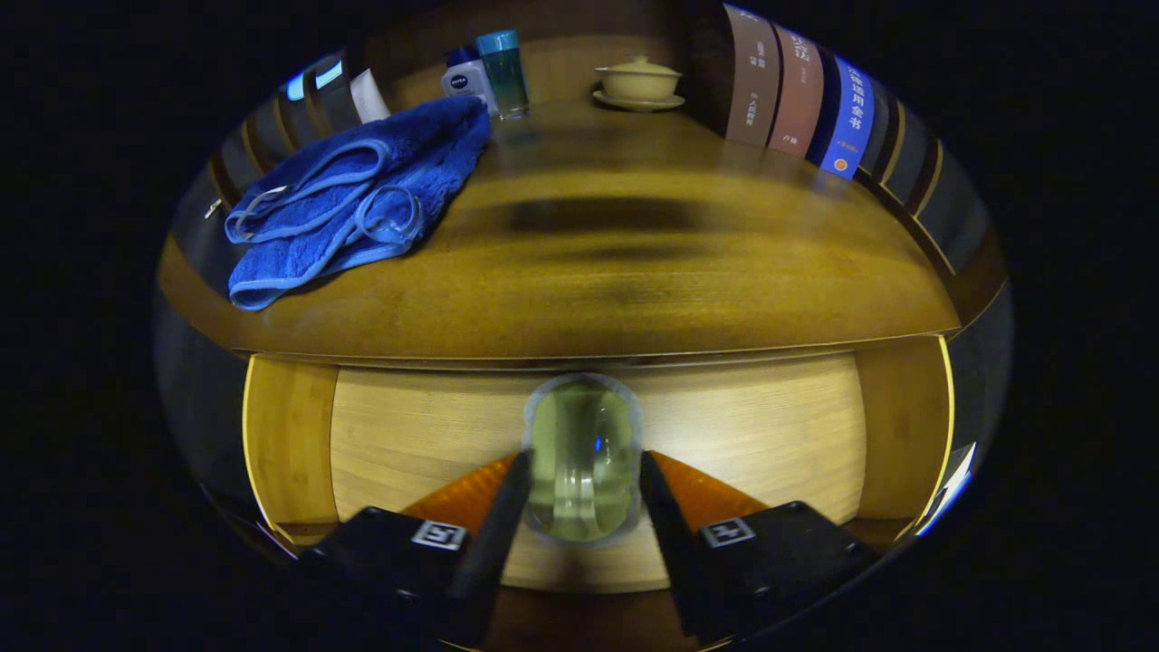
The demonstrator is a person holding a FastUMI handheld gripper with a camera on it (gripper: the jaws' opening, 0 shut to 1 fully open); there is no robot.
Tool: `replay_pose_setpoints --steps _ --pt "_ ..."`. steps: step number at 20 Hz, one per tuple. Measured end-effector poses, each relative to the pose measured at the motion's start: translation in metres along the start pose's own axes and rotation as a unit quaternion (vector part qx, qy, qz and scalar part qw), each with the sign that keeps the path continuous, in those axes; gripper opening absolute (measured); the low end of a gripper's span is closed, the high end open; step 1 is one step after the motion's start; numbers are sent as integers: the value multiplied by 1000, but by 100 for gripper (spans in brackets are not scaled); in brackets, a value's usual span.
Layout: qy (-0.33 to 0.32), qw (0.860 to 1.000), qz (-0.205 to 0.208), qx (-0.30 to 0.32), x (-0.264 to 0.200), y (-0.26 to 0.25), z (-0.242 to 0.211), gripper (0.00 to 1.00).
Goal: Pull open the drawer, take out the items inside it, and place them on the countertop above the cabinet.
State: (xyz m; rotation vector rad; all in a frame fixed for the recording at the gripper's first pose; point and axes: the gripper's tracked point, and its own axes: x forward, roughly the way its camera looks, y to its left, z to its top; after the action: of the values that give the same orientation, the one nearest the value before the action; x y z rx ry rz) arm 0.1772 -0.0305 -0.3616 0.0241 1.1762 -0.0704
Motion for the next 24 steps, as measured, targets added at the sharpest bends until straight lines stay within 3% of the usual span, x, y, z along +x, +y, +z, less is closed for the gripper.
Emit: replay_pose_setpoints --steps 3,5,12,17,24 --pt "14 1000 -6 -13 12 2 -11 48" --pt "2 1000 -11 -14 2 -1 0 21" --pt "-20 1000 15 6 -17 3 -9 21" --pt "-91 996 19 -3 -68 5 -8 21" --pt "-218 975 30 -1 -150 9 55 21"
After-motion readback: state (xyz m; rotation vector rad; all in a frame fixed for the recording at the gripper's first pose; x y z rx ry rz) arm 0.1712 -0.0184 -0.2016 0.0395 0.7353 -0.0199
